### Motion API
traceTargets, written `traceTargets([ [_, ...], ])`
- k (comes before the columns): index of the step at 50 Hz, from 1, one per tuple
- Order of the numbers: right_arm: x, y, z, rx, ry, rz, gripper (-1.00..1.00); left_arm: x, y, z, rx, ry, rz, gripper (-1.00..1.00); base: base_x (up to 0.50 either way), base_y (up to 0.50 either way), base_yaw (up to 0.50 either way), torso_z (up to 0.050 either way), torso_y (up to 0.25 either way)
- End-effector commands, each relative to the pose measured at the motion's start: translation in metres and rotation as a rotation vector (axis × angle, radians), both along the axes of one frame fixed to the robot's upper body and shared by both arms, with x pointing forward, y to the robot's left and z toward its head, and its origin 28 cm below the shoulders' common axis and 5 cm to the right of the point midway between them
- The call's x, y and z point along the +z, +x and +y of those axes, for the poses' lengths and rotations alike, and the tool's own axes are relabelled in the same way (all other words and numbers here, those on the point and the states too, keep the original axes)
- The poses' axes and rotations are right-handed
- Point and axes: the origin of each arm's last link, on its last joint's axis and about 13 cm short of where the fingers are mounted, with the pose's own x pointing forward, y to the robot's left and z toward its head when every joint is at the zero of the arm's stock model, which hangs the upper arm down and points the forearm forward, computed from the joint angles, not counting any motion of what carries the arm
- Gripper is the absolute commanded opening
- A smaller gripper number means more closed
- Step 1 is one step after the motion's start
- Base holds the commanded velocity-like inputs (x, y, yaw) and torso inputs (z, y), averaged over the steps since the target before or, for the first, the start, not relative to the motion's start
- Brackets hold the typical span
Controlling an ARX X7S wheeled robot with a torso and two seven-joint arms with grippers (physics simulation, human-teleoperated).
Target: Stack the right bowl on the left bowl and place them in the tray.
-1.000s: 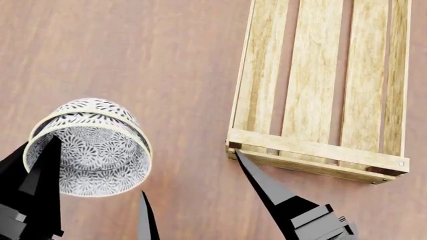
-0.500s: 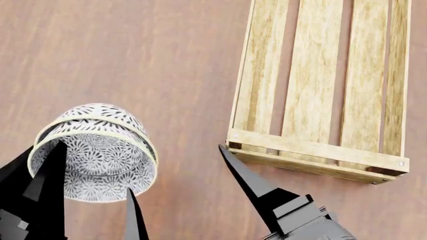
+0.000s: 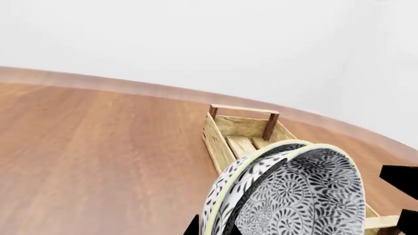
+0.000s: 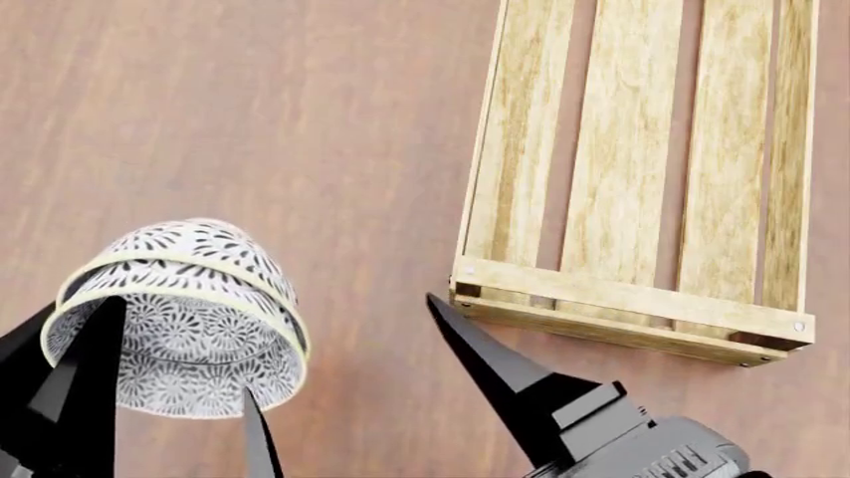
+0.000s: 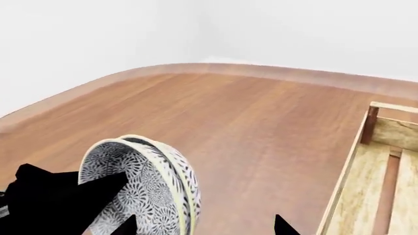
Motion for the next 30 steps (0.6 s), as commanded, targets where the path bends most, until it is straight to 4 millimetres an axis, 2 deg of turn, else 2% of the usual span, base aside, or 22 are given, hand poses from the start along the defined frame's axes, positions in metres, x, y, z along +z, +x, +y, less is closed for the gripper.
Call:
traceTargets([
  [1, 0.0087, 0.0025, 0.0013, 0.126, 0.067, -0.005, 1.0, 0.008, -0.003, 0.0023, -0.061, -0.033, -0.082, -1.0, 0.0, 0.0, 0.0, 0.0, 0.0],
  [30, 0.0096, 0.0105, 0.004, 0.206, 0.074, 0.086, 1.0, 0.0114, -0.0058, 0.0035, -0.08, -0.046, -0.094, -1.0, 0.0, 0.0, 0.0, 0.0, 0.001],
])
